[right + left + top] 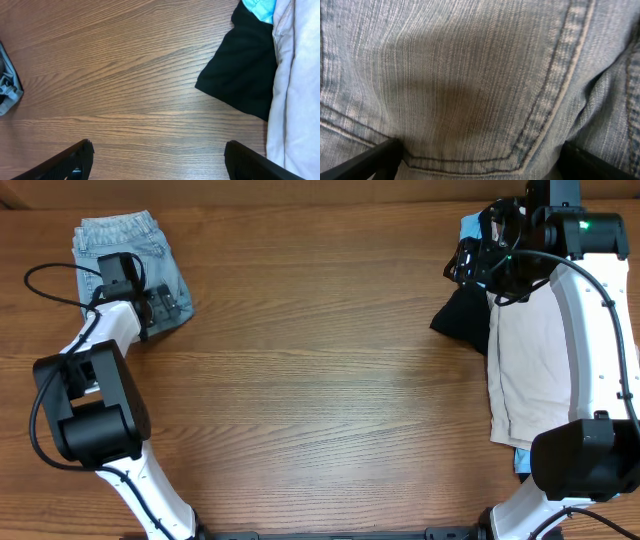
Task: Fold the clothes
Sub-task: 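Press and straighten the placed shorts with the left gripper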
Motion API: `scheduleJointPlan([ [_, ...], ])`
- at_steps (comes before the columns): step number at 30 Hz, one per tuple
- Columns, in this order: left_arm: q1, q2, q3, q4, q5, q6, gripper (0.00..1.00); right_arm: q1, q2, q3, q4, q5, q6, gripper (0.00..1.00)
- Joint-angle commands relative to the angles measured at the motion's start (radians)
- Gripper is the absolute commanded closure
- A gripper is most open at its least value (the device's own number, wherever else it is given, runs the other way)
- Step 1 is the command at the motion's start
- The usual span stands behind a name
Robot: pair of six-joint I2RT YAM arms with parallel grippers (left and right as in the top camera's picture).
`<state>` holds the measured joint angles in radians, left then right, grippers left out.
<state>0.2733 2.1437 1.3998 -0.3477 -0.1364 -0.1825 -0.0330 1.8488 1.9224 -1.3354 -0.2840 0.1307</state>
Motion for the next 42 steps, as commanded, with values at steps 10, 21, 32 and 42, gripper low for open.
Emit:
scheduleJointPlan([
  [10, 0.055, 0.153, -0.127, -0.148, -0.273, 0.364, 0.0, -0.004, -0.001, 0.001, 0.003, 0.003, -0.002, 0.13],
  [21, 0.063, 0.153, -0.127, 0.026, -0.319, 0.474, 0.05, -0.004, -0.001, 0.001, 0.003, 0.003, -0.005, 0.12],
  [32, 0.096, 0.153, -0.127, 0.172, -0.32, 0.484, 0.08, -0.004, -0.001, 0.001, 0.002, 0.003, -0.005, 0.13],
  [42, 0.085, 0.15, -0.118, 0.345, -0.369, 0.526, 0.0, -0.004, -0.001, 0.001, -0.003, 0.003, -0.003, 0.13],
])
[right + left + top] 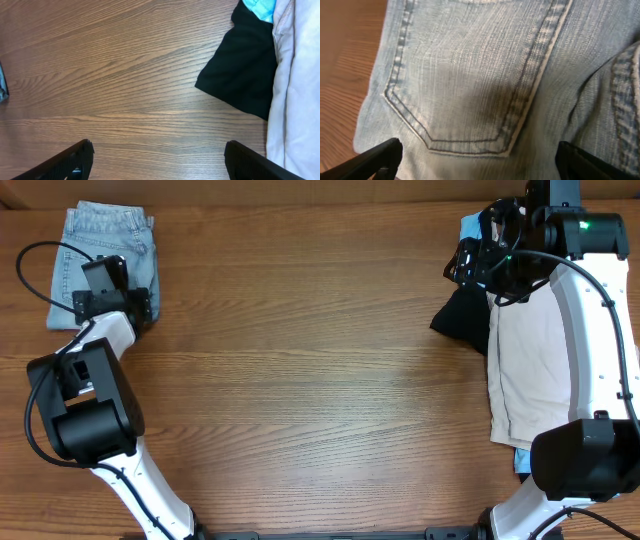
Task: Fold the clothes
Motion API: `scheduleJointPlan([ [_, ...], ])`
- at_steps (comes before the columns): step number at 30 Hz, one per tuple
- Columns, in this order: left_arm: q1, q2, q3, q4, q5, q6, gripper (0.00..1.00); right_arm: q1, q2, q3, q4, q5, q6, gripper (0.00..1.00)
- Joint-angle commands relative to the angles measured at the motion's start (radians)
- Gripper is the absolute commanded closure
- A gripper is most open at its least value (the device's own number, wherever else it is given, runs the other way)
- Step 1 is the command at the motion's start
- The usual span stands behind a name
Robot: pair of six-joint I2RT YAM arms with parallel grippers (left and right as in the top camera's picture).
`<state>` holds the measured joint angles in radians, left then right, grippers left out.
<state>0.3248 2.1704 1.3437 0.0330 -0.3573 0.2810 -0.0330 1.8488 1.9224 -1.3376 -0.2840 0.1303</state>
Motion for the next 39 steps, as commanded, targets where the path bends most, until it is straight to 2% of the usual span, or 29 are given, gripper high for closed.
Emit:
scheduleJointPlan([
  [1, 0.026, 0.117, -0.053, -0.044, -0.176, 0.052, 0.0, -0.004, -0.001, 0.001, -0.001, 0.003, 0.0, 0.13],
  [4, 0.006, 0.089, -0.02, -0.103, -0.204, 0.014, 0.0, -0.004, -0.001, 0.001, 0.0, 0.003, 0.0, 0.13],
  [6, -0.006, 0.054, 0.019, -0.19, -0.185, -0.065, 0.0, -0.004, -0.001, 0.001, -0.001, 0.003, 0.0, 0.13],
  [10, -0.007, -0.027, 0.116, -0.396, -0.046, -0.221, 0.0, -0.004, -0.001, 0.001, -0.008, 0.003, 0.0, 0.13],
  [16, 0.007, -0.14, 0.274, -0.666, 0.106, -0.259, 0.0, -0.004, -0.001, 0.001, -0.023, 0.003, 0.0, 0.13],
  [21, 0.038, -0.163, 0.353, -0.77, 0.215, -0.258, 0.0, -0.004, -0.001, 0.001, -0.022, 0.003, -0.001, 0.13],
  [26, 0.144, -0.127, 0.351, -0.824, 0.41, -0.323, 0.0, -0.004, -0.001, 0.001, -0.029, 0.003, -0.004, 0.13],
  [30, 0.213, -0.051, 0.344, -0.805, 0.567, -0.296, 0.0, -0.004, -0.001, 0.001, -0.023, 0.004, -0.005, 0.13],
  [39, 0.213, 0.126, 0.344, -0.684, 0.577, -0.224, 0.0, -0.004, -0.001, 0.001, -0.011, 0.003, -0.005, 0.13],
])
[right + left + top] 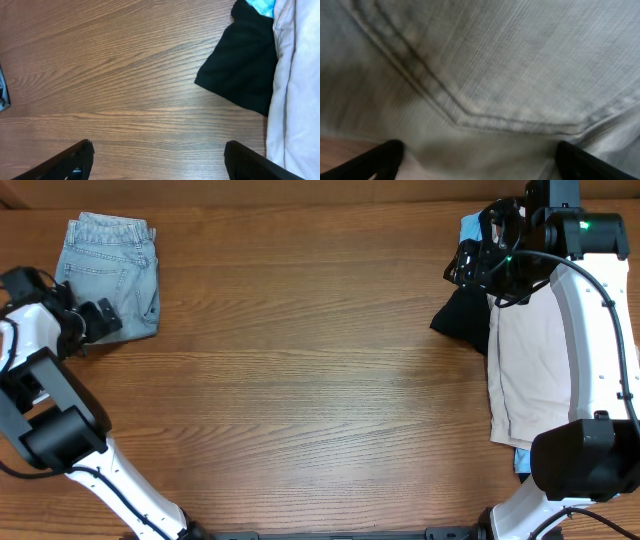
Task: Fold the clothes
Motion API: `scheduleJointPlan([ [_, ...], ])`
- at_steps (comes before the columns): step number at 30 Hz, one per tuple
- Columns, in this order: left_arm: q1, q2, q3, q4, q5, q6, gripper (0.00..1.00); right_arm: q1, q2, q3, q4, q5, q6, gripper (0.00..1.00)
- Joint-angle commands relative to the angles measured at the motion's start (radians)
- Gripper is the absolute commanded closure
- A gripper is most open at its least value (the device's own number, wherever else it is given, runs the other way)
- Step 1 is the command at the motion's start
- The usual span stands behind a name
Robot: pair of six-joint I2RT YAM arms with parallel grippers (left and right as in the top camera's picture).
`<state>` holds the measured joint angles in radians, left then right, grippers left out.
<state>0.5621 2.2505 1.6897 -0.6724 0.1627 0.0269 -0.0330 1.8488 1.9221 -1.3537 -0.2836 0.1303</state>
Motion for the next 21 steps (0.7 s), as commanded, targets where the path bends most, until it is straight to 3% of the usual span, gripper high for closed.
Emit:
scheduleJointPlan([
  [1, -0.027, 0.054, -0.002, 0.03, 0.05, 0.035, 0.0, -0.004, -0.001, 0.002, 0.004, 0.003, -0.005, 0.13],
  [11, -0.074, 0.085, -0.002, 0.113, -0.119, 0.074, 0.0, -0.004, -0.001, 0.002, 0.008, 0.003, -0.004, 0.12],
  [21, -0.093, 0.085, -0.002, 0.164, -0.137, 0.05, 0.0, -0.004, -0.001, 0.002, 0.009, 0.003, -0.004, 0.13],
])
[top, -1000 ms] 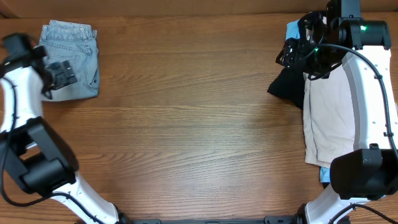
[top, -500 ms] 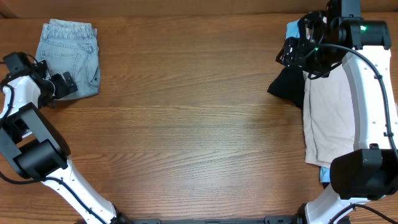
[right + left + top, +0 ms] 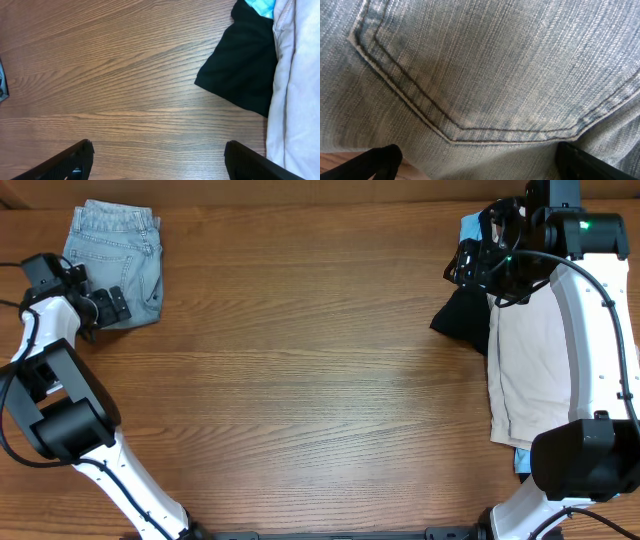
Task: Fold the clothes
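Note:
Folded light-blue jeans [image 3: 115,250] lie at the table's far left corner. My left gripper [image 3: 108,305] sits at their near edge. In the left wrist view the denim and a back-pocket seam [image 3: 470,100] fill the picture, and the open left gripper [image 3: 485,162] has its fingers [image 3: 382,160] spread wide over the cloth. A beige garment [image 3: 525,370] lies on the right, over a black one [image 3: 458,318] and a cyan one [image 3: 472,225]. My right gripper [image 3: 468,265] hangs open beside that pile, above bare wood [image 3: 162,160].
The wooden table [image 3: 320,380] spans the whole view. A blue scrap [image 3: 520,462] pokes out below the beige garment. In the right wrist view the black garment [image 3: 245,75] and the beige cloth [image 3: 295,100] lie at the right, and a sliver of denim [image 3: 2,87] at the left edge.
The jeans lie slightly farther back on the table, and the left gripper and wrist have shifted back and a little right with them. The right arm has not moved.
My left gripper first rested on the jeans, which lay a little in from the far left corner. Then the jeans lay farther left, narrower and neater. Later the gripper was at their near left edge, and now they sit close to the corner. The right arm stayed still.

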Motion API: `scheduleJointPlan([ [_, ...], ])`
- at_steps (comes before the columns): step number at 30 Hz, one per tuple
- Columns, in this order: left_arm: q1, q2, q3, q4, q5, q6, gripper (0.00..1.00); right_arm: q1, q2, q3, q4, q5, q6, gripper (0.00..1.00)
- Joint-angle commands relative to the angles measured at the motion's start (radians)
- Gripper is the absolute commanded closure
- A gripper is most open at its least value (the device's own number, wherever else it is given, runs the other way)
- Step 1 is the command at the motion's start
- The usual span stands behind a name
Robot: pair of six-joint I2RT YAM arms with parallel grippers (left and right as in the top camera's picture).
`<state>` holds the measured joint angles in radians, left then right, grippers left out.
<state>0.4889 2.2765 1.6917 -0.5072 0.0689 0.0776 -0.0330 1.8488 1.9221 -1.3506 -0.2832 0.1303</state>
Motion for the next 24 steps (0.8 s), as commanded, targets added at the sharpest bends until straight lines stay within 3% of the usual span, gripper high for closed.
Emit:
scheduleJointPlan([
  [1, -0.02, 0.06, -0.004, -0.002, -0.058, -0.015, 0.0, -0.004, -0.001, 0.002, 0.006, 0.003, -0.004, 0.13],
  [4, -0.018, 0.059, 0.016, -0.036, -0.073, -0.038, 0.0, -0.004, -0.001, 0.002, 0.01, 0.003, -0.005, 0.13],
  [5, -0.016, 0.058, 0.035, -0.067, -0.073, -0.042, 0.0, -0.004, -0.001, 0.002, 0.019, 0.003, -0.005, 0.1],
  [6, -0.015, 0.055, 0.055, -0.095, -0.073, -0.046, 0.0, -0.004, -0.001, 0.002, 0.03, 0.003, -0.005, 0.0],
  [14, -0.016, -0.008, 0.331, -0.472, -0.077, -0.082, 0.0, -0.003, -0.001, 0.103, 0.018, 0.003, -0.009, 0.0],
  [19, -0.021, -0.085, 0.533, -0.712, -0.075, -0.086, 0.0, 0.0, -0.006, 0.26, -0.103, 0.006, -0.034, 0.0],
  [24, -0.036, -0.194, 0.634, -0.848, -0.041, -0.086, 0.0, 0.0, -0.044, 0.39, -0.218, 0.014, -0.034, 0.0],
])
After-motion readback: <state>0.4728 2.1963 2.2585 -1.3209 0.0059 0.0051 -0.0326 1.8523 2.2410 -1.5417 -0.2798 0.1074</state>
